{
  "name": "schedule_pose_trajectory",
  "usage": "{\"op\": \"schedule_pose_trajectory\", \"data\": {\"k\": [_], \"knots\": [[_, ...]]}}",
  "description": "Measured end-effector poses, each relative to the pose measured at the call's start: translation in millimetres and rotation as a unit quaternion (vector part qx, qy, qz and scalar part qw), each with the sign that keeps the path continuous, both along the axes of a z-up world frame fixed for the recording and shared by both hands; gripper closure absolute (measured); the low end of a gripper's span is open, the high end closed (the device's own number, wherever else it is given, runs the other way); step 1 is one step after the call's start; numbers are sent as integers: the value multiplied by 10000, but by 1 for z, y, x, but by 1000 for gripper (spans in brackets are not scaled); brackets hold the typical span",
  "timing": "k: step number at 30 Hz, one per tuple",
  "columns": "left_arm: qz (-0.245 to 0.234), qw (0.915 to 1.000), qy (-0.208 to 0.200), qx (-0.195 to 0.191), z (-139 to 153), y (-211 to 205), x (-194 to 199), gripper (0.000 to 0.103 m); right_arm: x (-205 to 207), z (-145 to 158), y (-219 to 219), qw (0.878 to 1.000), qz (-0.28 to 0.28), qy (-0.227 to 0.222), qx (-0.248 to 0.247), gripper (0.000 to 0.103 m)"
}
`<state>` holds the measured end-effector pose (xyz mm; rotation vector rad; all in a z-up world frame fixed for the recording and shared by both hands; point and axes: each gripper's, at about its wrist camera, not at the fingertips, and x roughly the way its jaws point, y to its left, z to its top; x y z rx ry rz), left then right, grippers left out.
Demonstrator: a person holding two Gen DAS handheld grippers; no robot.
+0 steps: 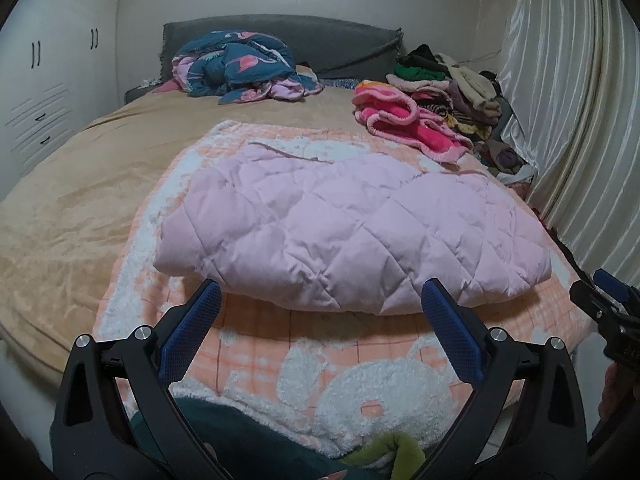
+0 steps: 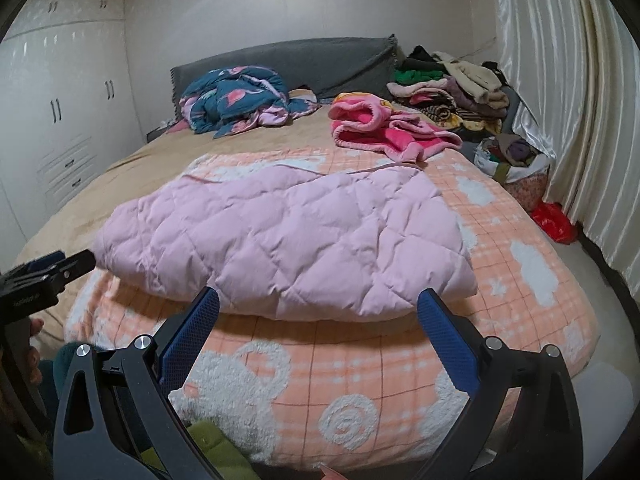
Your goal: Fold large clothes
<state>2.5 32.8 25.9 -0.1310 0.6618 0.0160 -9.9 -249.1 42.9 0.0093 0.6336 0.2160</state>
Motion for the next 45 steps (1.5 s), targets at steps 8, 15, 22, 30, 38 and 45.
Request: {"op": "schedule_pose_trajectory", "data": {"k": [8, 15, 22, 30, 38, 45], "knots": [[-16, 10000, 55, 3, -4, -3, 0, 9, 0, -2, 3, 9999, 72, 66, 36, 4], [7, 10000, 86, 18, -5, -3, 0, 9, 0, -2, 3, 10000, 75, 57, 29, 4], [7, 10000, 81, 20, -5, -2, 0, 9, -1, -1, 4, 10000, 78, 52, 34, 4], [21, 10000, 83, 30, -4, -1, 0, 9, -1, -1, 4, 10000, 74, 55, 35, 4], [21, 10000, 60, 43, -4, 0, 0, 9, 0, 0, 6, 10000, 89, 25, 17, 4], [27, 10000, 51, 69, -3, 0, 1, 9, 0, 1, 7, 10000, 91, 22, 7, 4]]}}
